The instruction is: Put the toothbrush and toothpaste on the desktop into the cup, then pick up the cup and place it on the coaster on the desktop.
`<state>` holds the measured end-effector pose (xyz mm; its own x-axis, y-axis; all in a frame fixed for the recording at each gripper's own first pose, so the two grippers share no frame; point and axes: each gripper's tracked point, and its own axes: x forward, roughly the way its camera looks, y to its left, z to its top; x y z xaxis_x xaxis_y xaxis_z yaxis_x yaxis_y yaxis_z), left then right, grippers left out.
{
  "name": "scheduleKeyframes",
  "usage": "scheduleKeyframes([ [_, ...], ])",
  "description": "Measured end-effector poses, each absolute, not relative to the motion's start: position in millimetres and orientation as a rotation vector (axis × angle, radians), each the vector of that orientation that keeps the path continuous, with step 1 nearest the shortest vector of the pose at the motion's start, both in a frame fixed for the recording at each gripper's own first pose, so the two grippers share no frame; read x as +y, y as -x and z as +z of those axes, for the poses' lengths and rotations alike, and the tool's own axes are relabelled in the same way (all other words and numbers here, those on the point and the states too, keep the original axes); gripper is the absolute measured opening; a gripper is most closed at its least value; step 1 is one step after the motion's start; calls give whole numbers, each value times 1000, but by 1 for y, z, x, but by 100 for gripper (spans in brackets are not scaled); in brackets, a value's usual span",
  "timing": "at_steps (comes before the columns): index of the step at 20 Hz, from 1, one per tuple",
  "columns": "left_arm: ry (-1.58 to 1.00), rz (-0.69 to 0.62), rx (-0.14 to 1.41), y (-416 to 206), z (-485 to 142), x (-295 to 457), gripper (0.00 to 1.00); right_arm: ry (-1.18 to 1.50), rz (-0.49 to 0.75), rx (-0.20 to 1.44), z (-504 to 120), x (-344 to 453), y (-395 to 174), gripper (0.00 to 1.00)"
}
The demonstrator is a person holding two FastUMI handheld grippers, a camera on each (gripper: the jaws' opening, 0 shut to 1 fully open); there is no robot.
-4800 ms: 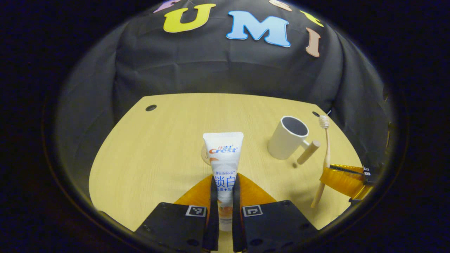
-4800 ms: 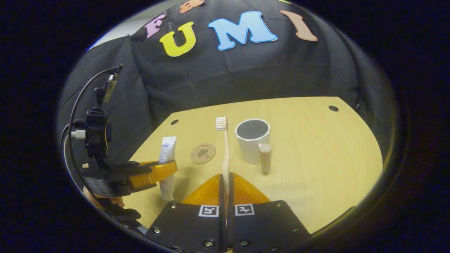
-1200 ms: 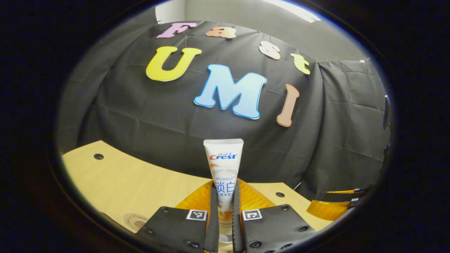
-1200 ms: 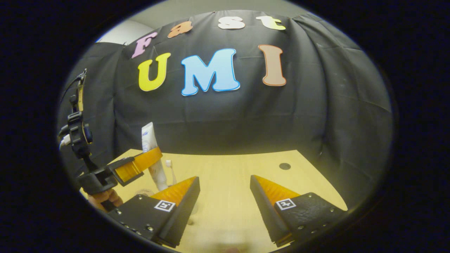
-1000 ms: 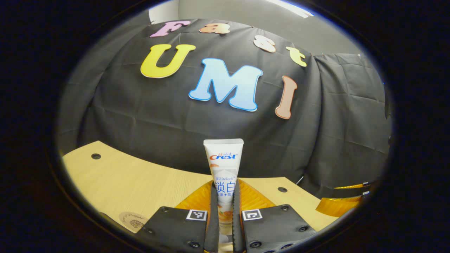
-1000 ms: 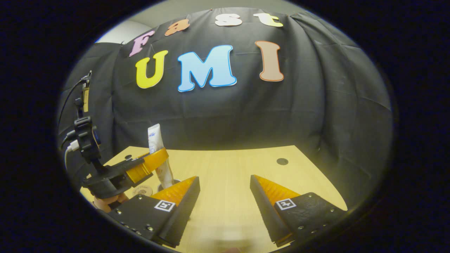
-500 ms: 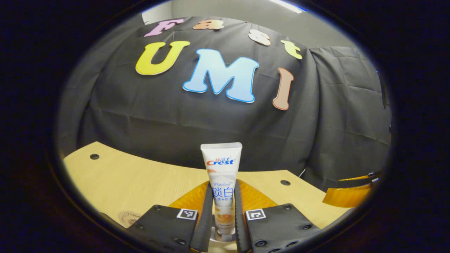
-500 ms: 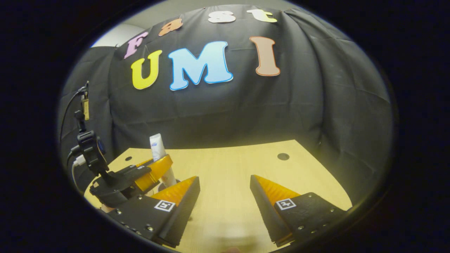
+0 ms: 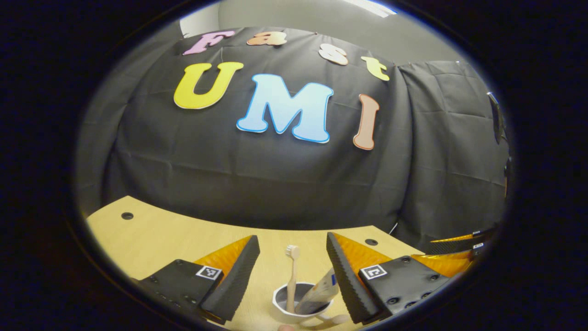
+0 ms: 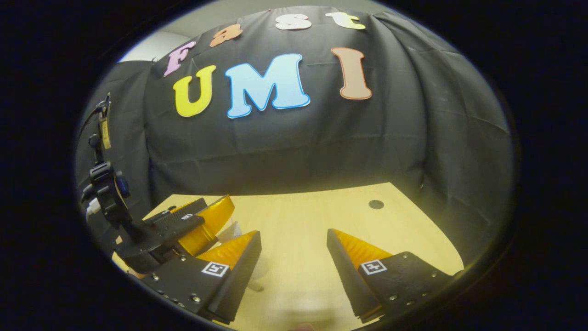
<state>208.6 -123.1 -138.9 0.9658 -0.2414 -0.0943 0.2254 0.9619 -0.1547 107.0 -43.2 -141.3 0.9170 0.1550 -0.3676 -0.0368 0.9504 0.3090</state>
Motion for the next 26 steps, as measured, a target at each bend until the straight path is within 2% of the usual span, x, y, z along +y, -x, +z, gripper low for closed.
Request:
scheduleKeyframes([
  [14, 111, -179, 98, -170, -103, -71, 96, -235, 188, 498, -135, 7, -87, 88],
  [21, 97, -142, 69, -155, -82, -38, 99, -158, 265, 669, -155, 39, -83, 88],
  [26, 83, -114, 59, -139, -72, -14, 96, -108, 322, 819, -175, 55, -91, 88],
])
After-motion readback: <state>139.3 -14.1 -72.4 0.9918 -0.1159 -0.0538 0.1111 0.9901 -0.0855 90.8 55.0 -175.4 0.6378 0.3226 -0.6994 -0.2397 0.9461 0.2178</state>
